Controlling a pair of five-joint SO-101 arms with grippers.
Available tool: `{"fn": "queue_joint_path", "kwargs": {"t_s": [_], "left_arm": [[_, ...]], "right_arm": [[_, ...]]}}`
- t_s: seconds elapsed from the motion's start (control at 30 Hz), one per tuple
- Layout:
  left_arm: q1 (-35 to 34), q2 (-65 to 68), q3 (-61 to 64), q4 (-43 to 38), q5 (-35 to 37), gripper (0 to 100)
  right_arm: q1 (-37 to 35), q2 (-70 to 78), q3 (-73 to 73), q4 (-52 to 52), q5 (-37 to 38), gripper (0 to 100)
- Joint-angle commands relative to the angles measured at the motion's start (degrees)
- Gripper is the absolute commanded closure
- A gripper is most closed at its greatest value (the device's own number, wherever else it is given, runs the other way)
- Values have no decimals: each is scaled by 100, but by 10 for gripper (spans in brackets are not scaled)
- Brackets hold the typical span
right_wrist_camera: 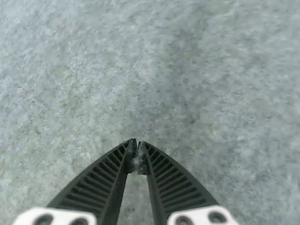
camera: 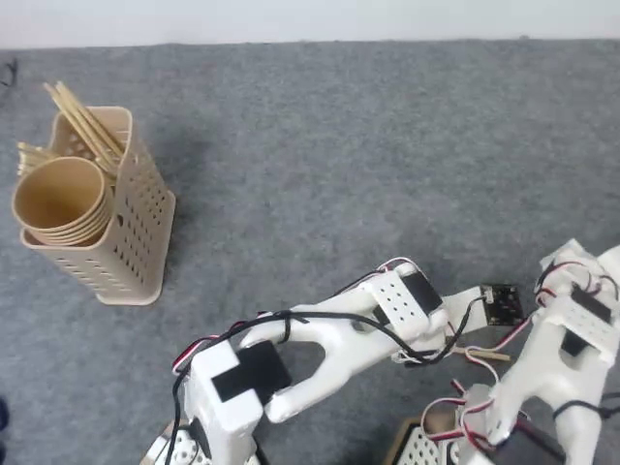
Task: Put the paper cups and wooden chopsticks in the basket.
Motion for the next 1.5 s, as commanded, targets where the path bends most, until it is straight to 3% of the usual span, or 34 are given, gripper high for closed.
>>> {"fn": "queue_joint_path", "kwargs": {"t_s": [0.0,0.23,0.53,0.73,0.9,1.13,1.47], "left_arm": [[-9,0,-224,123,-185,852],[53,369,-567,492,-264,991],[273,791,-1068,958,-281,988],[35,-396,-1077,1301,-281,988],[-686,-2031,-1086,1556,-510,988],[-2268,-3851,-1402,1582,-853,988],[-4026,-4176,-2853,1363,-932,988]], "right_arm": [[-4,-541,123,-110,-62,990],[-31,-1429,712,-365,-62,991],[-110,-1833,1125,-787,-53,991],[-119,-1824,1125,-769,-62,991],[-119,-1824,1125,-760,-62,991],[-127,-1824,1134,-760,-264,991],[-251,-1824,1152,-760,-264,991]]}}
